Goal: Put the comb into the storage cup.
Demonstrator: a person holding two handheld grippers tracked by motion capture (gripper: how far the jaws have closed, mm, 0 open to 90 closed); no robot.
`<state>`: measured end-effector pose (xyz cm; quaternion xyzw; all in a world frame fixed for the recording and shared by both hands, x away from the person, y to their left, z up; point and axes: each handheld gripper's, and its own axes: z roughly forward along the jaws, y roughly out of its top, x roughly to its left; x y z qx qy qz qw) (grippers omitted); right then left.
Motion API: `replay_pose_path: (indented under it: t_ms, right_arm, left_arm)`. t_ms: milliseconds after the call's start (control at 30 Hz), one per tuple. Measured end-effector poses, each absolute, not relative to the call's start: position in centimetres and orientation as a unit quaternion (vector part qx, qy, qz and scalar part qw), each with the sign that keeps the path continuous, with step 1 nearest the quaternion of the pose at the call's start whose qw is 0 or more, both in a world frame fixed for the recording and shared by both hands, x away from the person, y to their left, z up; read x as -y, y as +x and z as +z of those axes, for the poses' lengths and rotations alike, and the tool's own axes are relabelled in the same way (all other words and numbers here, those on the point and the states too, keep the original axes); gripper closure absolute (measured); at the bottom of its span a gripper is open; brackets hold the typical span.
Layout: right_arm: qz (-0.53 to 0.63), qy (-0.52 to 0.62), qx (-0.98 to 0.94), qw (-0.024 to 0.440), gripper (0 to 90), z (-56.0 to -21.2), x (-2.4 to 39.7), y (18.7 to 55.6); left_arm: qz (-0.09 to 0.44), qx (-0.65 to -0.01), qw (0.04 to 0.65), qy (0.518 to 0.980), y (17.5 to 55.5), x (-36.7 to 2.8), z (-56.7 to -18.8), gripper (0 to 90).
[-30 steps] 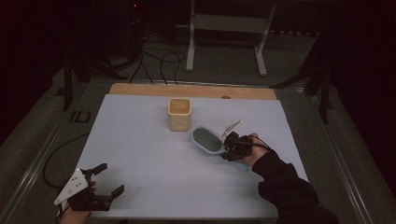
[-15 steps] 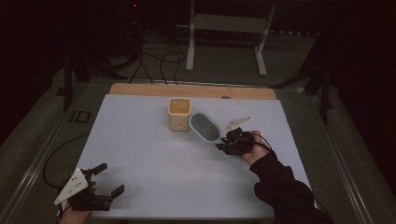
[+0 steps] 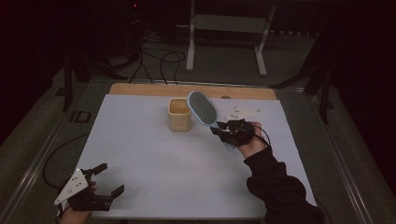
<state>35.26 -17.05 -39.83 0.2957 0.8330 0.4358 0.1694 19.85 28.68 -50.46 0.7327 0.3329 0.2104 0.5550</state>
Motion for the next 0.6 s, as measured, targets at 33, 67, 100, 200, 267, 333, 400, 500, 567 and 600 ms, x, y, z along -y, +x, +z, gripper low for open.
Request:
replay_pose_path:
  t_ms: [33, 67, 100, 200, 267, 333, 400, 500, 567, 600]
  right_arm:
    - [0.44, 0.294, -0.83, 0.18, 69.9, -39.7, 16.9, 35.3]
    - [0.443, 0.294, -0.828, 0.177, 69.9, -39.6, 16.8, 35.4]
    - [0.444, 0.293, -0.827, 0.182, 69.9, -39.4, 16.6, 35.5]
    - [0.455, 0.296, -0.819, 0.188, 69.9, -39.1, 16.3, 35.8]
    - [0.463, 0.3, -0.812, 0.192, 69.9, -39.0, 16.1, 36.0]
    - [0.47, 0.3, -0.805, 0.2, 69.9, -38.8, 15.8, 36.1]
    - [0.478, 0.3, -0.801, 0.201, 69.9, -38.5, 15.6, 36.3]
    - [0.48, 0.299, -0.799, 0.206, 69.9, -38.0, 15.1, 36.5]
    - [0.482, 0.297, -0.797, 0.209, 69.9, -37.8, 14.7, 36.7]
    - [0.484, 0.298, -0.795, 0.213, 69.9, -37.7, 14.5, 36.8]
  left_arm:
    - [0.21, -0.333, 0.555, 0.733, 19.8, -28.7, -50.5, 0.0]
    - [0.21, -0.333, 0.555, 0.733, 19.9, -28.7, -50.5, 0.0]
    - [0.21, -0.334, 0.554, 0.733, 19.9, -28.7, -50.5, 0.0]
    - [0.21, -0.333, 0.555, 0.733, 19.9, -28.7, -50.5, 0.0]
    - [0.209, -0.333, 0.554, 0.734, 19.9, -28.7, -50.5, 0.0]
    - [0.209, -0.332, 0.556, 0.733, 19.9, -28.7, -50.5, 0.0]
    - [0.209, -0.333, 0.555, 0.733, 19.9, -28.7, -50.5, 0.0]
    - [0.209, -0.333, 0.556, 0.732, 19.9, -28.7, -50.5, 0.0]
    - [0.209, -0.332, 0.555, 0.734, 19.9, -28.7, -50.5, 0.0]
    - [0.208, -0.332, 0.555, 0.734, 19.9, -28.7, -50.5, 0.0]
